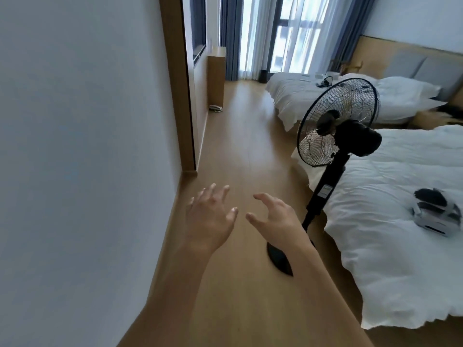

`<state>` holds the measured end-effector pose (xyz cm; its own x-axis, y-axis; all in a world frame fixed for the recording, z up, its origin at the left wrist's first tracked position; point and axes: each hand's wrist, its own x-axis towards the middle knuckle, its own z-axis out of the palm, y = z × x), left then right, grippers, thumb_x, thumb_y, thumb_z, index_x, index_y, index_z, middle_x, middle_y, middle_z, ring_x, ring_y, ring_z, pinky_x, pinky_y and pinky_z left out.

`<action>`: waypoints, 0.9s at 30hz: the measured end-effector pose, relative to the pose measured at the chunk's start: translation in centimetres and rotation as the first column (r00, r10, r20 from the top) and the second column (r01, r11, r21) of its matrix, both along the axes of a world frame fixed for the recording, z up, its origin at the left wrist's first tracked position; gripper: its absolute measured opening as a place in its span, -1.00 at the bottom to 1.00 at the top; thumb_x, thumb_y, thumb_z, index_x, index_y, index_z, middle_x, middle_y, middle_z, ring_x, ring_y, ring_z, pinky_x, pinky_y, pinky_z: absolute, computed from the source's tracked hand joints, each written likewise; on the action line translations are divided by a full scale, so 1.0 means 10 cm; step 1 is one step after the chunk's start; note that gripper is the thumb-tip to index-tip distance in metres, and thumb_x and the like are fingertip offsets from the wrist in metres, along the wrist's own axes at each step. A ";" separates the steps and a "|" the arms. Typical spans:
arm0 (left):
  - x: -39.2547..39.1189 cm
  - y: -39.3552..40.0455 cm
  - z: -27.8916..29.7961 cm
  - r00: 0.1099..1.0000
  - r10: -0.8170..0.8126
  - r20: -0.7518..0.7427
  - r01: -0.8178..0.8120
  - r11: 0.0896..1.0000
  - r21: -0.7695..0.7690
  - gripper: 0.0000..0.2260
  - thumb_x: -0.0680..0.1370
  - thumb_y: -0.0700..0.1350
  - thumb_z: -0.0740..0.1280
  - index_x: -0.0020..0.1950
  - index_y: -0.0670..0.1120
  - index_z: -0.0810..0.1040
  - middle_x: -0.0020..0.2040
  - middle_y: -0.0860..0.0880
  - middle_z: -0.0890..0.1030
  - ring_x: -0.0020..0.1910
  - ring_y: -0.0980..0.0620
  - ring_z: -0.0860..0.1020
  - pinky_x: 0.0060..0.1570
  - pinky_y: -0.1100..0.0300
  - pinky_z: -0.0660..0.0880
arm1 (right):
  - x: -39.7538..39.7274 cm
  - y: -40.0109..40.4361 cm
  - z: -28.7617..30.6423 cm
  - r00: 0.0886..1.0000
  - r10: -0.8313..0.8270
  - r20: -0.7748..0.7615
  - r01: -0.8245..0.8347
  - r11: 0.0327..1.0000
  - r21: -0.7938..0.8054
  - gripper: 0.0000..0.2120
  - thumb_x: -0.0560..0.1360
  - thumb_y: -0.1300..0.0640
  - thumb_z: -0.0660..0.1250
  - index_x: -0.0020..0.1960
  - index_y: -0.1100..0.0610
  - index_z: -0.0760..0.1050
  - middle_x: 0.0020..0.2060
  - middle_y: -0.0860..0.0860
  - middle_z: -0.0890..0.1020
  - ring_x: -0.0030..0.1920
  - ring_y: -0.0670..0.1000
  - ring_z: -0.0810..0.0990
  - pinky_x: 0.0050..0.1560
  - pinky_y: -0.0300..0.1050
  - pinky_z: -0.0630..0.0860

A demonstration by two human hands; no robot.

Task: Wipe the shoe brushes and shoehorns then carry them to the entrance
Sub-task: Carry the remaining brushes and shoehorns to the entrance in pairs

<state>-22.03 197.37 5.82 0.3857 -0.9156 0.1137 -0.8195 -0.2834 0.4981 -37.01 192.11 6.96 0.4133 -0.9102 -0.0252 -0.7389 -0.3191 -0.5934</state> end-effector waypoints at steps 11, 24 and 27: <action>0.91 -1.58 -0.23 0.997 -0.076 -0.014 0.076 0.996 0.037 -0.48 0.58 0.11 0.29 0.53 0.10 0.28 0.55 -0.02 0.28 0.51 -0.03 0.25 0.49 -0.06 0.20 | 0.86 -1.46 -0.23 0.998 -0.062 0.006 0.061 0.997 0.052 -0.49 0.57 -0.05 0.35 0.49 -0.02 0.37 0.40 -0.01 0.49 0.40 0.01 0.43 0.38 -0.09 0.35; 1.85 -4.09 -0.12 0.998 0.029 0.064 -0.030 0.999 0.017 -0.49 0.58 0.08 0.31 0.51 0.04 0.33 0.49 -0.03 0.38 0.46 -0.04 0.34 0.41 -0.05 0.31 | 1.96 -4.11 -0.31 0.996 0.090 -0.005 -0.090 0.995 0.044 -0.48 0.54 -0.06 0.39 0.46 0.01 0.41 0.33 0.04 0.56 0.26 0.08 0.55 0.34 -0.09 0.41; 1.92 -4.66 -0.07 0.997 0.036 0.064 -0.035 0.999 -0.008 -0.50 0.58 0.07 0.30 0.51 0.04 0.33 0.49 -0.04 0.37 0.46 -0.04 0.34 0.43 -0.05 0.30 | 2.07 -4.72 -0.26 0.996 0.089 -0.016 -0.088 0.996 0.029 -0.48 0.55 -0.05 0.38 0.47 0.02 0.41 0.33 0.06 0.55 0.31 0.08 0.52 0.35 -0.08 0.40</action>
